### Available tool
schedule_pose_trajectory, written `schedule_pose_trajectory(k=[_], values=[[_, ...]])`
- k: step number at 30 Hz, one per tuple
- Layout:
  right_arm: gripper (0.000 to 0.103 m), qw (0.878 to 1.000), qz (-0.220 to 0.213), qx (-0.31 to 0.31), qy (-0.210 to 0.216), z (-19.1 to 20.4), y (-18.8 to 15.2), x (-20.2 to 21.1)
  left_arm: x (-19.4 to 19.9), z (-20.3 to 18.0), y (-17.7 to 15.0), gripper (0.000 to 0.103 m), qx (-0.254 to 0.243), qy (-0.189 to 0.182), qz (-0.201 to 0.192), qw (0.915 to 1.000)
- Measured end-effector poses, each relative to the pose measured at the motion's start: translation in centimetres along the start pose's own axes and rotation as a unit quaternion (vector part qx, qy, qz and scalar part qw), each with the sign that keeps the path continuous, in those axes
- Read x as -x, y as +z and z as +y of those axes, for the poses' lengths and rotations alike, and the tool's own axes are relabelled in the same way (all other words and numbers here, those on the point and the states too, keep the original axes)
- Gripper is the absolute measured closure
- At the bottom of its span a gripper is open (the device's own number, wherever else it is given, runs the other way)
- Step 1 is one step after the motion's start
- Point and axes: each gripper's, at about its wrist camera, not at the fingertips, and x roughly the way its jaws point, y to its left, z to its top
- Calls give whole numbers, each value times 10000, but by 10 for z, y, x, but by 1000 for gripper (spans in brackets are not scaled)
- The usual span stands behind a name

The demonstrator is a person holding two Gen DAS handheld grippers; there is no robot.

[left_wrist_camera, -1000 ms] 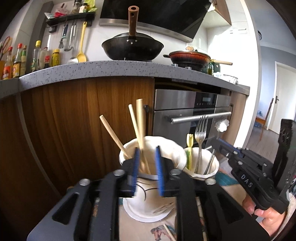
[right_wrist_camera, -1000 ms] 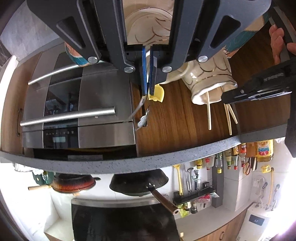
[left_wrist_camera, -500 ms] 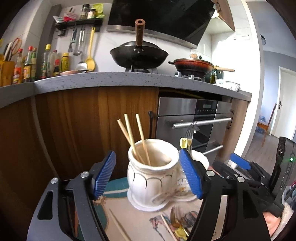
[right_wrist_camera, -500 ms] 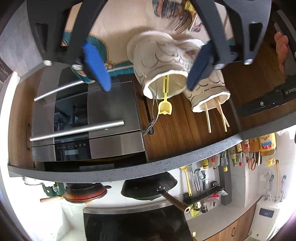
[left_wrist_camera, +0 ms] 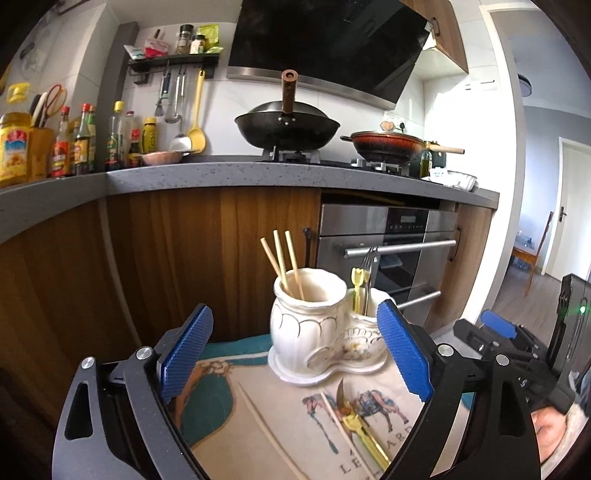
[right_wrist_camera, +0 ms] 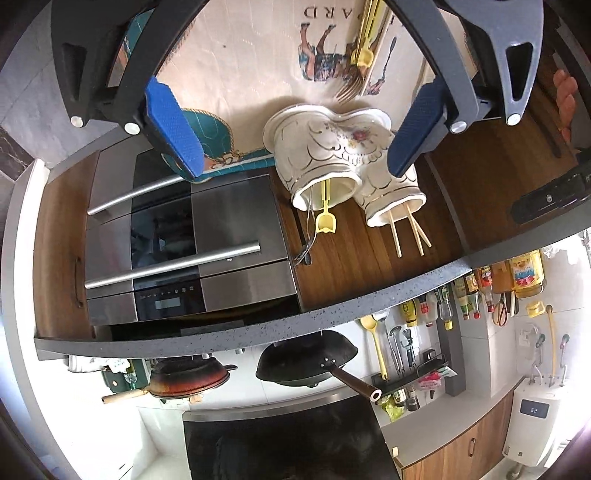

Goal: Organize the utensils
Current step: 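Move both open tools back down to the utensils on the cloth, then grasp a fourth chopstick with the left tool while the right tool grasps a gold fork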

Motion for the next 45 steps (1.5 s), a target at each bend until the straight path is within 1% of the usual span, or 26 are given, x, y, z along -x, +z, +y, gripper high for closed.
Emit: schedule_pose_trajectory(k=[3,6,8,13,15,18,24,30,33,34,36,37,38,40,41,42,44,45], values=[[5,10000,53,10,-3,1,-2,8,7,2,-5,11,-15,35,75,10000],[5,9999,148,73,-13,2,-6,11,8,5,-15,11,-67,98,250,9996],[5,9996,248,147,-70,4,-11,11,7,7,-22,11,-75,147,390,9991],[5,9985,474,243,-154,5,-22,8,-2,17,-45,11,-56,288,880,9957],[5,9980,539,282,-169,5,-26,8,-7,21,-53,11,-33,355,1102,9933],[5,9969,670,357,-204,4,-33,7,-17,28,-68,11,65,420,1519,9875],[5,9937,1025,378,-240,-2,-47,0,-30,33,-92,11,1,572,1972,9787],[5,9908,1249,484,-215,-2,-56,-8,-49,25,-109,11,-19,390,2429,9693],[5,9894,1337,527,-186,0,-59,-11,-65,20,-114,14,-54,330,2584,9655],[5,9890,1365,547,-168,1,-60,-12,-70,19,-115,16,-85,341,2615,9646],[5,9882,1404,597,-145,3,-62,-12,-81,17,-115,27,-153,374,2693,9622],[5,9879,1415,617,-145,3,-62,-12,-88,16,-115,36,-211,395,2767,9599],[5,9876,1426,634,-141,4,-62,-12,-95,15,-116,41,-254,404,2840,9576],[5,9871,1453,659,-114,5,-63,-14,-106,17,-116,44,-260,420,2905,9556],[5,9868,1467,673,-97,6,-63,-15,-114,18,-116,47,-268,441,2941,9544],[5,9864,1487,694,-80,7,-64,-16,-119,19,-116,49,-284,472,2975,9531],[5,9855,1532,725,-19,10,-64,-18,-130,23,-119,60,-308,550,3078,9494],[5,9851,1548,744,5,12,-64,-19,-134,24,-120,62,-319,549,3123,9478]])
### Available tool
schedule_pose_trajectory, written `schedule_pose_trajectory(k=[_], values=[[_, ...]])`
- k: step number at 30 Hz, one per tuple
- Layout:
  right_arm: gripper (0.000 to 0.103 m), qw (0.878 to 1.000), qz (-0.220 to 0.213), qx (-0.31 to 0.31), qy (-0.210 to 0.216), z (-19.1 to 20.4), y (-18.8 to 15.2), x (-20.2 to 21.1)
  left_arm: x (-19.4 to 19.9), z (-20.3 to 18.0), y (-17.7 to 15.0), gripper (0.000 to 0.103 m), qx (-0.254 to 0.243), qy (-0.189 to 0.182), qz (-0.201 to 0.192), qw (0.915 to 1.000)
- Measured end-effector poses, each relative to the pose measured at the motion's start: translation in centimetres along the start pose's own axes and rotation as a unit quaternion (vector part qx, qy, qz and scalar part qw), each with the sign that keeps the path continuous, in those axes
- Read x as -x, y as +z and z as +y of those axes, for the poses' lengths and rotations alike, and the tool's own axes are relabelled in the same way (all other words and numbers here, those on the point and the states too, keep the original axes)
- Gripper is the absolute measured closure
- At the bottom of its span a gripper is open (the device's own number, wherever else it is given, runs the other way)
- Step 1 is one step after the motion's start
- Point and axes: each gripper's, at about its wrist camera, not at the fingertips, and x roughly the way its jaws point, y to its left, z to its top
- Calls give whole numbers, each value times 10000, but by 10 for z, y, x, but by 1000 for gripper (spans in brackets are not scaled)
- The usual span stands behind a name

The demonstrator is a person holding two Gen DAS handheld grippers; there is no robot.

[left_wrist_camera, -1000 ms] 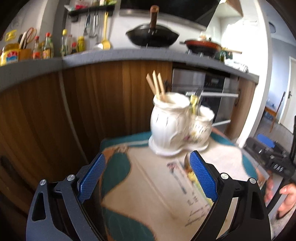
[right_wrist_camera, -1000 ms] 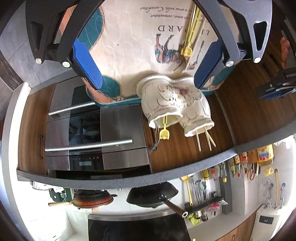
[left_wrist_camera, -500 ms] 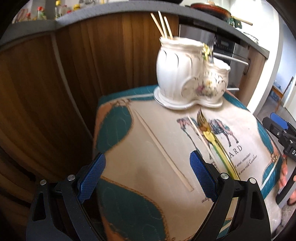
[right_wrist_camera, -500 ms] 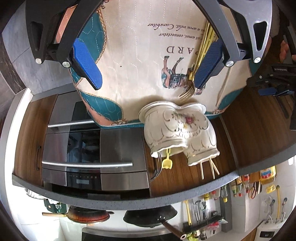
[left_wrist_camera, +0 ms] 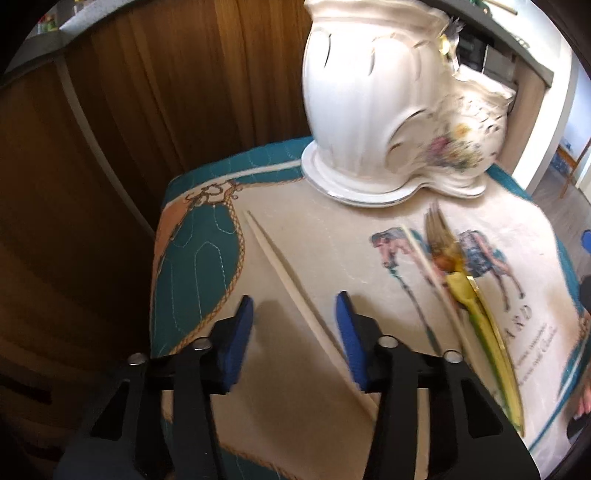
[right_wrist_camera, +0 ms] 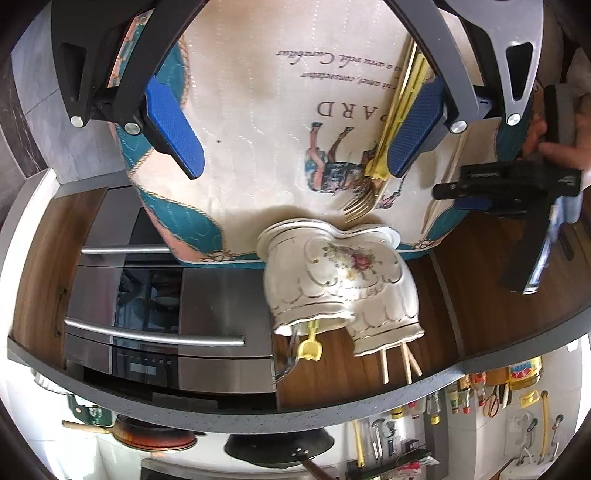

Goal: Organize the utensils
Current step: 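Grasp a fourth chopstick with the left tool while the right tool grasps a gold fork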

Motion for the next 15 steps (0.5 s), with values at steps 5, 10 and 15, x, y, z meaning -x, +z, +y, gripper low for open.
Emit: schedule_pose_trajectory(k=[5,10,15], values=[[5,9996,112,269,56,12,1,-7,2,2,-7,93,-103,-135,-72,9998],[7,9980,448,381,217,21,6,-25,13,9,-17,97,-104,-303,-92,9994],[32,9938,908,549,343,36,15,-52,35,20,-25,97,79,-560,-339,9978]])
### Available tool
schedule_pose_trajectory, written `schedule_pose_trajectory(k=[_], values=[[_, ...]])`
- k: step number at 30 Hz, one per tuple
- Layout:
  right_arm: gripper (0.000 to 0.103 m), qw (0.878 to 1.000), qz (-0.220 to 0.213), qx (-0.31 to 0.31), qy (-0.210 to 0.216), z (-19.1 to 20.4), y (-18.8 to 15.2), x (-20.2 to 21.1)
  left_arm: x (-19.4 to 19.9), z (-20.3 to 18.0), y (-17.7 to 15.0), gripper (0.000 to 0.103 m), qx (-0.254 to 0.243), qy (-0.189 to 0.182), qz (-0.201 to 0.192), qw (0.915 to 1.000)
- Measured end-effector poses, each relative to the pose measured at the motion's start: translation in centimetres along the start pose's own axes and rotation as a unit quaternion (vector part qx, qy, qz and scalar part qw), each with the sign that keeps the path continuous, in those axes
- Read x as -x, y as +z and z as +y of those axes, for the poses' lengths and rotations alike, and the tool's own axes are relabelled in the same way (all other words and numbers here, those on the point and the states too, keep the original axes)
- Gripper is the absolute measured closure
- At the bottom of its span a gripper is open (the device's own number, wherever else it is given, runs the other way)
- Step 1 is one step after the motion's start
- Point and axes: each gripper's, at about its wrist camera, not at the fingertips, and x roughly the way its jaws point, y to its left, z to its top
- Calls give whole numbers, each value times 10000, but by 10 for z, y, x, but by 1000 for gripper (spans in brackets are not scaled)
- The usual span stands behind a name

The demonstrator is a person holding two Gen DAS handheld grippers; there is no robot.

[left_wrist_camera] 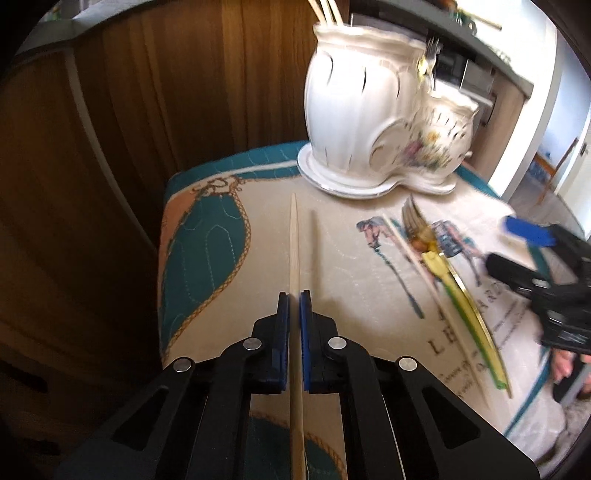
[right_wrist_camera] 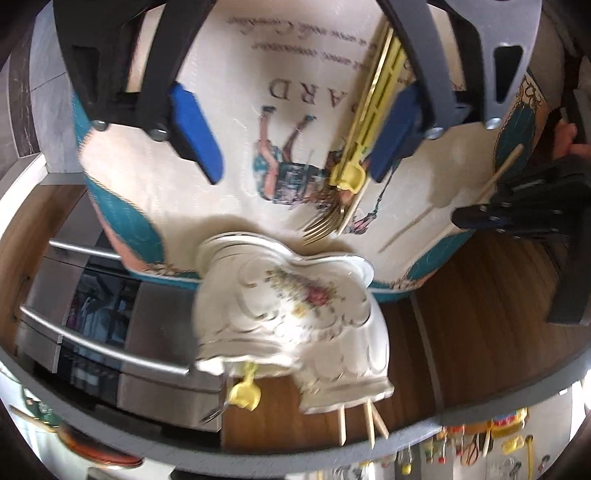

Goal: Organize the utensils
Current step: 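Grasp a fourth chopstick with the left tool while the right tool grasps a gold fork, then lift the chopstick over the taller pot while the right tool carries the fork over the shorter pot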

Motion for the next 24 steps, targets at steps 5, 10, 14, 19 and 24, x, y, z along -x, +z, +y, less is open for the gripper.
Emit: schedule_pose_trajectory(k=[5,10,14,19,24], values=[[62,9989,359,203,201,17,16,-25,19,-6,-3,97,-48,-105,-156,9998],[88,9983,527,190,183,24,25,-41,22,-7,-4,97,-69,-142,-202,9997],[91,9974,655,74,300,25,25,-50,21,-5,-4,97,-21,-240,-252,9994],[99,9980,581,-43,235,26,26,-52,20,-7,-4,97,-53,-338,-316,9989],[100,9997,157,-56,160,21,25,-25,24,-13,-2,97,-109,-291,-369,9988]])
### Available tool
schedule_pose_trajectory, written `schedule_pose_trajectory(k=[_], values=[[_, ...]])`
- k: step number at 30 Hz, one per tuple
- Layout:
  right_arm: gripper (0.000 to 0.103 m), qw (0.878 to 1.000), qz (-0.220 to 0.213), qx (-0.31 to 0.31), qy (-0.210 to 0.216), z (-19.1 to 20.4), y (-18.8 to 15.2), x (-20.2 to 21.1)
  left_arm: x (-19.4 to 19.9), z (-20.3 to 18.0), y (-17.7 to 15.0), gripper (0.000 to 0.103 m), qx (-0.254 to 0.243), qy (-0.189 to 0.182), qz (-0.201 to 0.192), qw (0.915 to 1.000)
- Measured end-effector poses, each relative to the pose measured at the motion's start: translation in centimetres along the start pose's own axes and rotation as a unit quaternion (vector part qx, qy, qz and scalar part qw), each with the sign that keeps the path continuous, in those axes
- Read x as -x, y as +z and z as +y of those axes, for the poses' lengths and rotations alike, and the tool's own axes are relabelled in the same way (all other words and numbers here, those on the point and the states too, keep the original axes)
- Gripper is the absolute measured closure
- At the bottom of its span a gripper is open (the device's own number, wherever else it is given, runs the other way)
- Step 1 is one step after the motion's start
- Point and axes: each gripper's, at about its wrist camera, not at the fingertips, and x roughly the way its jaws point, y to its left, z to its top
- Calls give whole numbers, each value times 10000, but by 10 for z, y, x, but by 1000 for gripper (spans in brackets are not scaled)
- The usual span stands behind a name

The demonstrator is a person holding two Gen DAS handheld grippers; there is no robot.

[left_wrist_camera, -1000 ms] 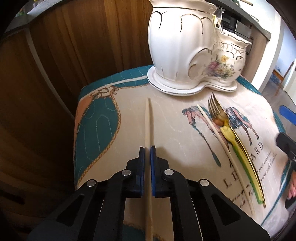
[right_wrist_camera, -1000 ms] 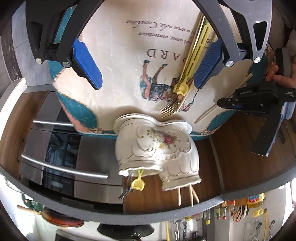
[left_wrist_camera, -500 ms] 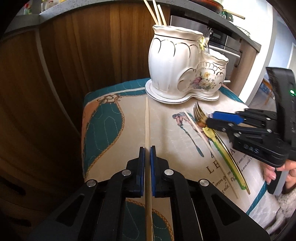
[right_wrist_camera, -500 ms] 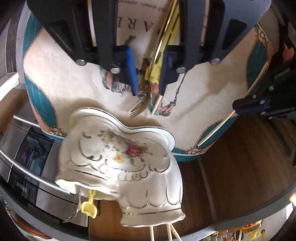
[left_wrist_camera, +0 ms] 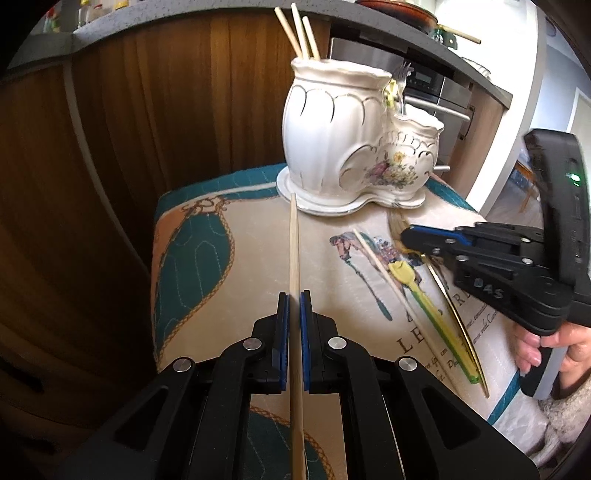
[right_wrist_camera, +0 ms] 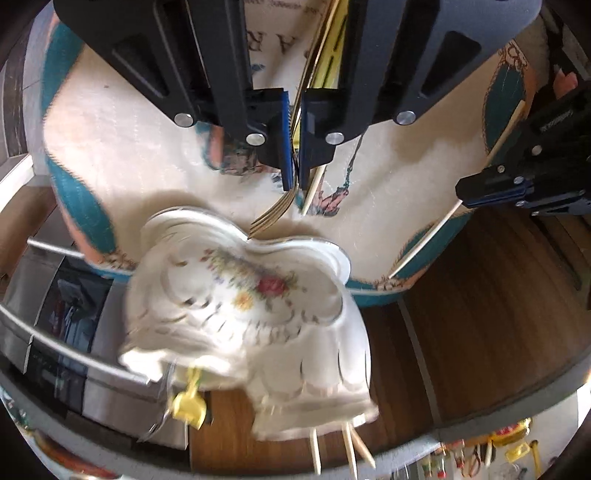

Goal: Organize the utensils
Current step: 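Lift the chopstick over the taller pot while the right tool carries the fork over the shorter pot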

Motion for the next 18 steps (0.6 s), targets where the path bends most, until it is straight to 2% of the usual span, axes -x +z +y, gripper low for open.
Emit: schedule_pose_trajectory(k=[8,15,18], values=[[100,9973,-735,-68,-12,-8,-5,56,20,-7,4,97,-35,-26,-279,9996],[100,9889,-1466,155,-171,-10,-13,113,40,-14,10,97,-111,-68,-575,9983],[100,9853,-1683,200,-229,-6,-13,123,49,-17,12,97,-147,-120,-717,9972]])
